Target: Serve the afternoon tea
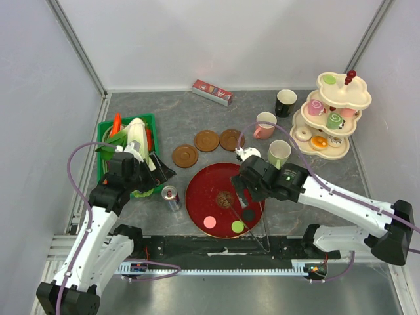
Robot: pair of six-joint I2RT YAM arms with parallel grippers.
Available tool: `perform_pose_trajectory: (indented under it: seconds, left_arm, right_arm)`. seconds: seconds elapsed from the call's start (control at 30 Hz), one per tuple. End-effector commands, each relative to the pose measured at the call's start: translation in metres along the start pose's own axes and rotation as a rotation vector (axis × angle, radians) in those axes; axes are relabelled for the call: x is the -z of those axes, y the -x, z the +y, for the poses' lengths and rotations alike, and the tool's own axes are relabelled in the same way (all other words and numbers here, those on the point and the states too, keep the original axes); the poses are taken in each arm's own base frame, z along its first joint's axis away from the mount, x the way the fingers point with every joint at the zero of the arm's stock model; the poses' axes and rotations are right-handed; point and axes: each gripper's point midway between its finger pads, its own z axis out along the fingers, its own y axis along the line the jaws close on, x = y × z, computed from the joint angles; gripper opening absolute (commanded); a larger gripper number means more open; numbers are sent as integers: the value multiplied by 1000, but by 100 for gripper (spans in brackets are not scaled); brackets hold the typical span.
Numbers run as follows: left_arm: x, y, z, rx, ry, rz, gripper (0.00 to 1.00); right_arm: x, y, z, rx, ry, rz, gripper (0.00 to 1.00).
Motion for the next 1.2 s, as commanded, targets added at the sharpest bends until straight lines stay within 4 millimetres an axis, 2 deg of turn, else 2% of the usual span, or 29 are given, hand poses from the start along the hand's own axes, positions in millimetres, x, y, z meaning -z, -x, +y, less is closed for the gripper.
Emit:
perform_pose_trajectory:
  seconds: [0.0,0.13,0.27,0.43,0.57,0.63,0.73,0.77,0.9,1.03,1.17]
  left_arm:
    - [2,0,0,-4,4,-7,98]
    - [4,1,-2,-6,-3,-13,98]
    - [7,3,-3,-5,-4,-16,98]
    - [12,6,-9,4,-21,-23,98]
    - [21,13,-26,-14,-77,-33,98]
    - [23,18,-32,-22,-89,-45,98]
    - [19,16,-32,-23,-86,-31,98]
    - [17,14,-31,-22,-85,-26,98]
    - [12,10,-27,-16,-81,-14,98]
    - [10,9,-26,-20,-81,-12,98]
    - [9,8,-23,-19,-72,-8,98]
  right_arm:
    - [-2,-28,-19,-98,-79,45,98]
    - [-17,-61,-27,-170,-113,93,98]
    - [-29,-76,-26,-198,-100,109,94]
    - [-33,-75,-24,-207,-78,77,85]
    - [-33,-74,-18,-146,-27,81,90]
    - [-31,-75,-2,-89,83,86,97]
    - [-26,-79,17,-2,188,88,98]
    - [-25,-79,19,24,179,80,98]
    - [-31,-87,5,81,66,108,98]
    - [-37,-94,16,135,80,128,98]
    - [-42,-96,5,162,-18,137,98]
